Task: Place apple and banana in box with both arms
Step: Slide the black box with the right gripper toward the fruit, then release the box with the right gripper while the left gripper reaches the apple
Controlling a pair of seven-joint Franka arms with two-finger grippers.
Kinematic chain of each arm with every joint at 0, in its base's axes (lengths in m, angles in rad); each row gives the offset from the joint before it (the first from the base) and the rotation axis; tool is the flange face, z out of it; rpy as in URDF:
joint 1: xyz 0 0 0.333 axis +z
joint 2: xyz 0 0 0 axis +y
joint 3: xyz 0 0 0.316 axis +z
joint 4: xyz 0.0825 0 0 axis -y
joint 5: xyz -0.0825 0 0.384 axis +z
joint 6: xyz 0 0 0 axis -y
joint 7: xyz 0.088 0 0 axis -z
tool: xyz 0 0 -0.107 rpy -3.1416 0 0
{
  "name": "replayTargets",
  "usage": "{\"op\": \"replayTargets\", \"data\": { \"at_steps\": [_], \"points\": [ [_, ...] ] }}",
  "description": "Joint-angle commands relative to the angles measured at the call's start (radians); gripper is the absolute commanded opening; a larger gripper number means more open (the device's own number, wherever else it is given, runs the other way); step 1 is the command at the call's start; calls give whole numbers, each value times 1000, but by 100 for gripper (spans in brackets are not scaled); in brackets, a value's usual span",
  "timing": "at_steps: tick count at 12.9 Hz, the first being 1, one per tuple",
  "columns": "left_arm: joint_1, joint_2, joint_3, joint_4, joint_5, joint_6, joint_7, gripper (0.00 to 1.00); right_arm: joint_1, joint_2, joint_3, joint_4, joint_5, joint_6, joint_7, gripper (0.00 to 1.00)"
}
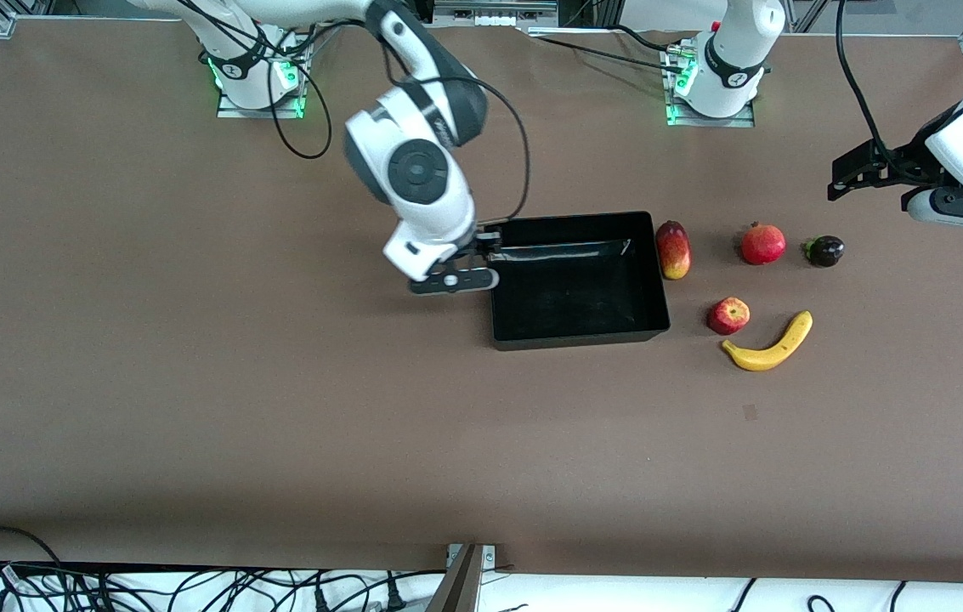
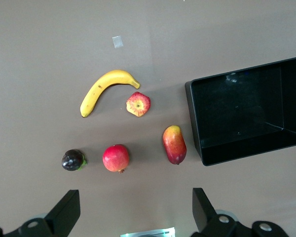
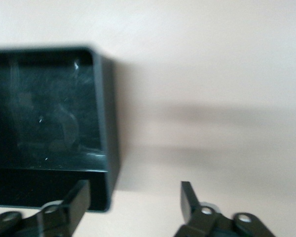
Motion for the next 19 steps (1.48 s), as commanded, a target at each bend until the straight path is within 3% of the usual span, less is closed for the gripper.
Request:
{"op": "replayTargets", "data": {
  "at_steps": [1,3,6,8,10,15,19],
  "points": [
    [2,11,2,20,-5,-2,3,100,-104,-133,-75,-29,21,-106,-99,100],
    [9,11,2,3,-5,12,3,100,-167,-169,-132,-28,11,-181,-205,100],
    [10,11,2,-113,-7,107,1,100,-174,-229,-310,-28,11,-267,-317,100],
    [10,32,2,-121,-5,139,1,100,-172,-247,-381,-28,15,-313,-446,100],
    [-1,75,0,-155,-7,226,3,100,-174,-247,-405,-28,11,-322,-504,100],
    [-1,175,0,-390,-11,544,6,100,-207,-241,-407,-28,14,-315,-550,100],
    [-2,254,0,-395,-7,553,54,100,-210,-241,-405,-26,11,-315,-566,100]
  ]
}}
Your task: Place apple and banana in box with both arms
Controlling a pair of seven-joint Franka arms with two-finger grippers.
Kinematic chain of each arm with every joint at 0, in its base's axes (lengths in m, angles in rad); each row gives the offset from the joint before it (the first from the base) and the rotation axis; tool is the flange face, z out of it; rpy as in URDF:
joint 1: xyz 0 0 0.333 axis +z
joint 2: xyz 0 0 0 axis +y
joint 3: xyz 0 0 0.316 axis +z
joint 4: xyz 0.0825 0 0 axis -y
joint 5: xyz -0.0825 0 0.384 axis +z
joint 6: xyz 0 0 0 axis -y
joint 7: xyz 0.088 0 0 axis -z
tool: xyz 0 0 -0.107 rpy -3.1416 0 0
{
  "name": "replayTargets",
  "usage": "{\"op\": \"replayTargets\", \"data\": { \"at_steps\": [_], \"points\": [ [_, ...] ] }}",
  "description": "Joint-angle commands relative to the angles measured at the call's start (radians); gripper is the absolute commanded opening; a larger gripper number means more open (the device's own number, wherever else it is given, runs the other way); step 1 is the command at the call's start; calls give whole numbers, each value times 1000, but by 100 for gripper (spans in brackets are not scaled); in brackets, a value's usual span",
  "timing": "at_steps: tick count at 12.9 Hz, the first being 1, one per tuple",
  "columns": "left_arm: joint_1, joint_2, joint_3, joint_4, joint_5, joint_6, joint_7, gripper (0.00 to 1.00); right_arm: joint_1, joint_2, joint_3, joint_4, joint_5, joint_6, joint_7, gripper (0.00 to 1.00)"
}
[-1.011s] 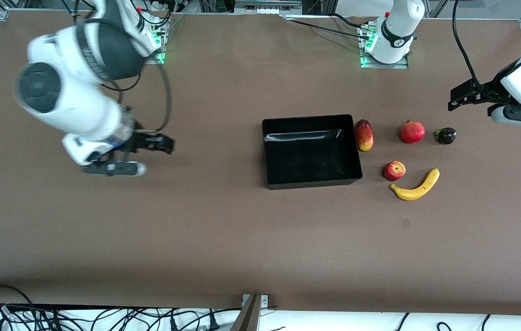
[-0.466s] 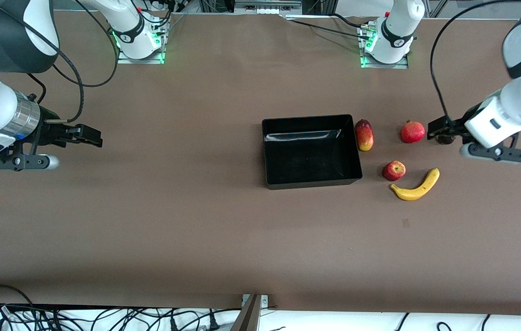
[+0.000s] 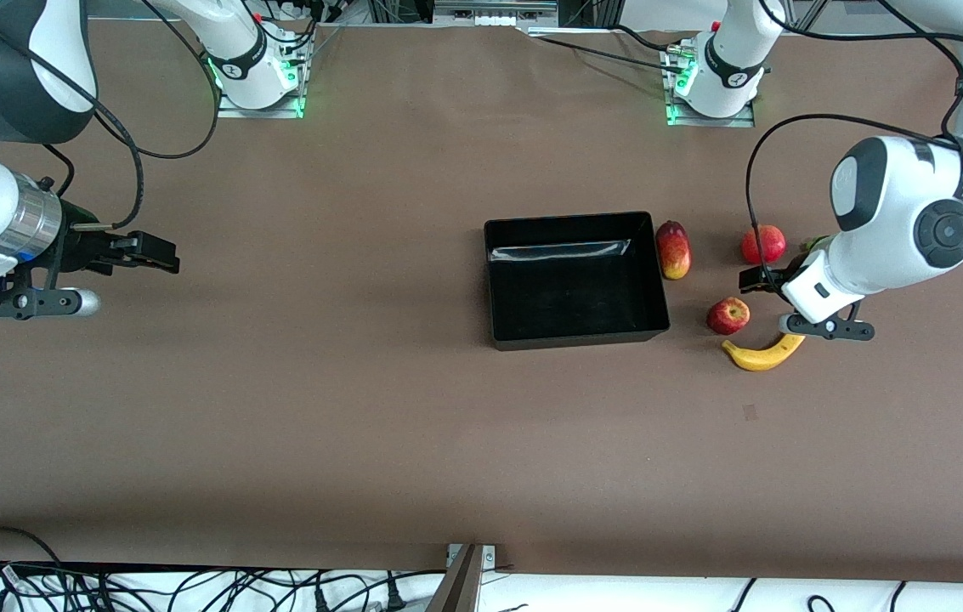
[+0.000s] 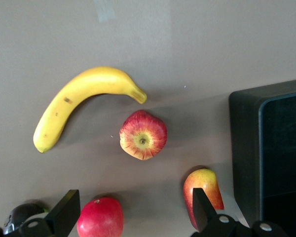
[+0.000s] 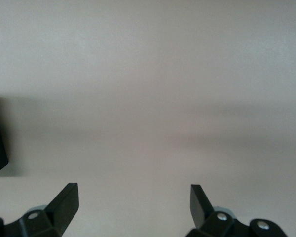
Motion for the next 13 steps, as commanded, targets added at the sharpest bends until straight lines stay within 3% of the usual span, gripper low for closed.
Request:
{"op": "replayTargets", "data": {
  "at_steps": [1,4,8,13],
  "points": [
    [-6,49,0,-10,-5,47,116,100,0,-13,-4,-8,9,-4,-19,100],
    [-10,94,1,-81,-5,216,268,100,0,-16,-29,-8,6,-15,-19,100],
    [-10,143,1,-87,-5,242,376,100,-2,-14,-35,-8,4,-15,-13,100],
    [-10,177,1,-101,-7,282,376,100,0,-16,-107,42,-34,-56,-19,100]
  ]
}}
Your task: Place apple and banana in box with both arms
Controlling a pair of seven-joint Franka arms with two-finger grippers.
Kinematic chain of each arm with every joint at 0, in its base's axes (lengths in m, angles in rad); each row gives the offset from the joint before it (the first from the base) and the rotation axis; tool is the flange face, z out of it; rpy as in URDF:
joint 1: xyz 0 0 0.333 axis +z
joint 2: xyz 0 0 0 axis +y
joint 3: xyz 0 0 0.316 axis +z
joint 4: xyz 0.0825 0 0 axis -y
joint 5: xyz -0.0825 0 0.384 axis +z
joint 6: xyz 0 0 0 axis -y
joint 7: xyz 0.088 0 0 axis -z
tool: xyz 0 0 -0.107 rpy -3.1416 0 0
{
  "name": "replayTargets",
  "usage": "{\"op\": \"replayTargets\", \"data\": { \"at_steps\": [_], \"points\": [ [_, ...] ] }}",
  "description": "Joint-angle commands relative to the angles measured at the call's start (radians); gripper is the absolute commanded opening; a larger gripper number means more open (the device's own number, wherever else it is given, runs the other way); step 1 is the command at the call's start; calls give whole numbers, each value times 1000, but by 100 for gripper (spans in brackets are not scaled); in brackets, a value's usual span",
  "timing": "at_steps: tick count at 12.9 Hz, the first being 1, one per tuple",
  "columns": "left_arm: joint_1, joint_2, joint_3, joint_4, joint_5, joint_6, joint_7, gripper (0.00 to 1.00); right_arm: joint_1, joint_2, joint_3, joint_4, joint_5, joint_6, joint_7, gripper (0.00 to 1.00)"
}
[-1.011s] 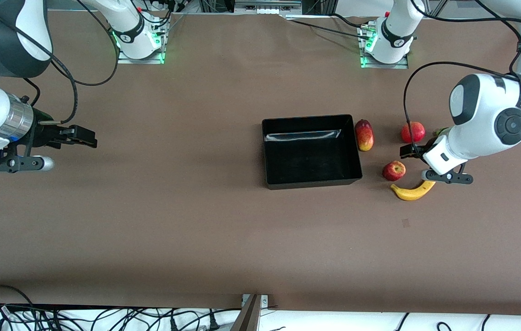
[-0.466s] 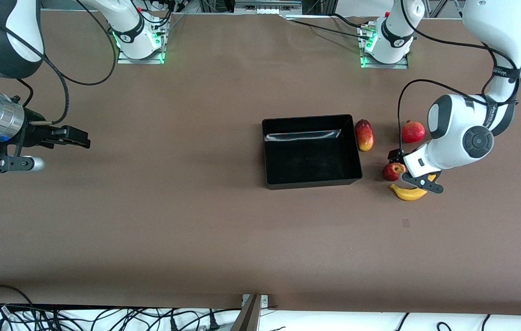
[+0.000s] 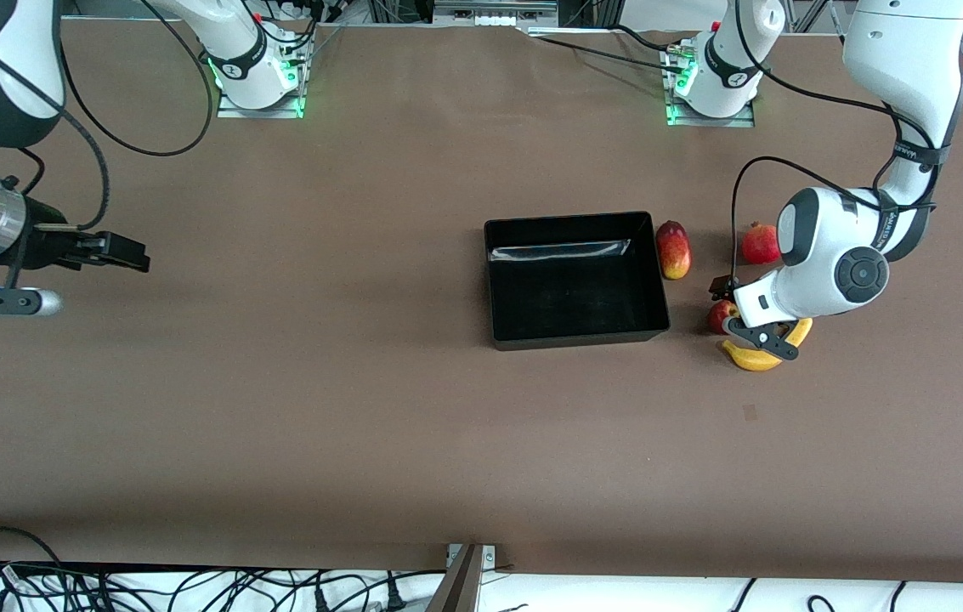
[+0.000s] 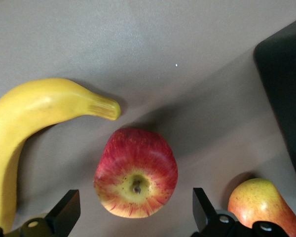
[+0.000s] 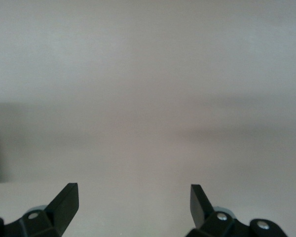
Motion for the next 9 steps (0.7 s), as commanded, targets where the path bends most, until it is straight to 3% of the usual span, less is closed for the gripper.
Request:
{"op": "replayTargets", "data": {
  "at_steps": [1,7,8,9],
  "points": [
    [-4,15,2,-19,-7,56,25,100,2,-12,-30,60,-13,-28,-16,100],
    [-8,26,2,-24,-7,87,11,100,11,-41,-31,48,-47,-129,-1,100],
    [-13,26,2,-22,-7,87,11,100,1,-87,11,11,-73,-127,1,100],
    [-14,26,2,-22,-7,87,11,100,-53,-139,103,-45,-119,-108,4,100]
  ]
}}
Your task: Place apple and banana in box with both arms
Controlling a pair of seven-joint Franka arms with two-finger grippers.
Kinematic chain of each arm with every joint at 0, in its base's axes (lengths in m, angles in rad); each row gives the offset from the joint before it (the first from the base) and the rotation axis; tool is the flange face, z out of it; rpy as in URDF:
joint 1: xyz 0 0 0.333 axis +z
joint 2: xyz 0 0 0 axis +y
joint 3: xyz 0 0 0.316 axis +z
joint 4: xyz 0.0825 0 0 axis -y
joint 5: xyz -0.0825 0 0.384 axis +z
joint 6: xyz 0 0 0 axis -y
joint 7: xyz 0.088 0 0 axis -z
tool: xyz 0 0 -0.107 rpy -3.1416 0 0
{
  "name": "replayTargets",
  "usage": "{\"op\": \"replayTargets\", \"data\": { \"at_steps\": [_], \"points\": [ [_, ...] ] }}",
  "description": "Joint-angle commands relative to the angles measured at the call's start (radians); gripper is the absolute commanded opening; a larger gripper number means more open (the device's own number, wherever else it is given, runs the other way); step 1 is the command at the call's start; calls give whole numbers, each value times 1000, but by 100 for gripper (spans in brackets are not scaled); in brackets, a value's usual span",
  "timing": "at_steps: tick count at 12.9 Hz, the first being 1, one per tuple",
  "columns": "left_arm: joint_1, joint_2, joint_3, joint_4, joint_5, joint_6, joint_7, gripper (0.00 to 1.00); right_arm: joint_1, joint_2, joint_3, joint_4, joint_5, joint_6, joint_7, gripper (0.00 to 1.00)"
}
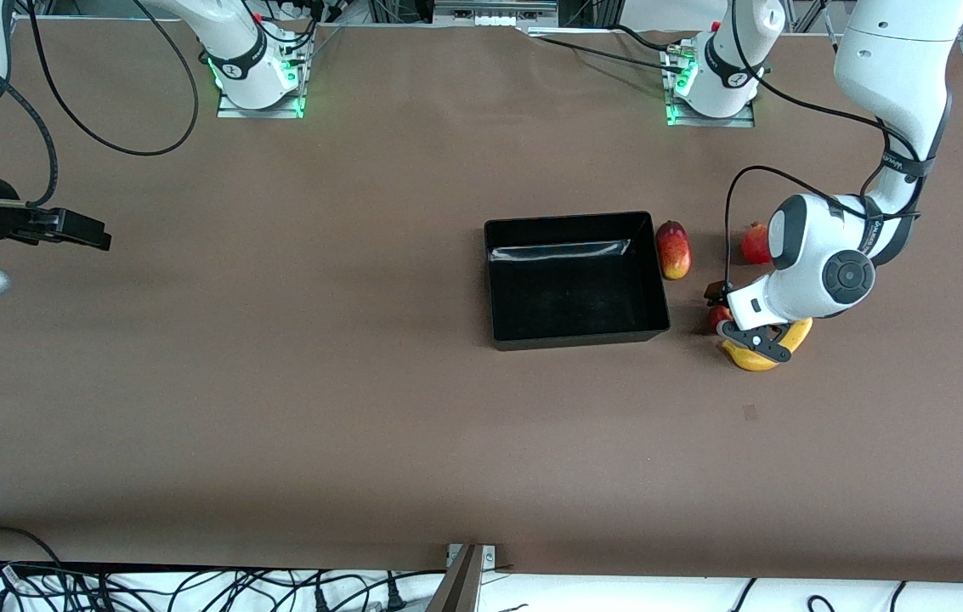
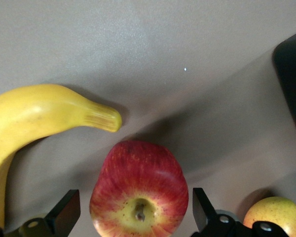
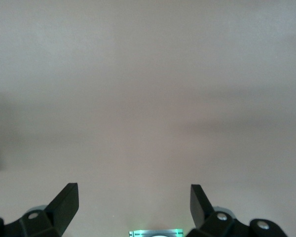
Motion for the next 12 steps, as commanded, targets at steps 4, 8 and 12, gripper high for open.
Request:
{"op": "replayTargets", "data": {
  "at_steps": [4,8,12],
  "points": [
    [-22,-9,2,-2,-5,9,22,50,-498,-284,561,-328,-107,180,8,100],
    [-22,-35,2,-2,-5,-4,28,0,-587,-293,618,-339,-104,181,-6,100],
    [-89,-228,-22,8,-19,-135,7,0,-590,-281,611,-309,-108,153,-4,100]
  ]
}}
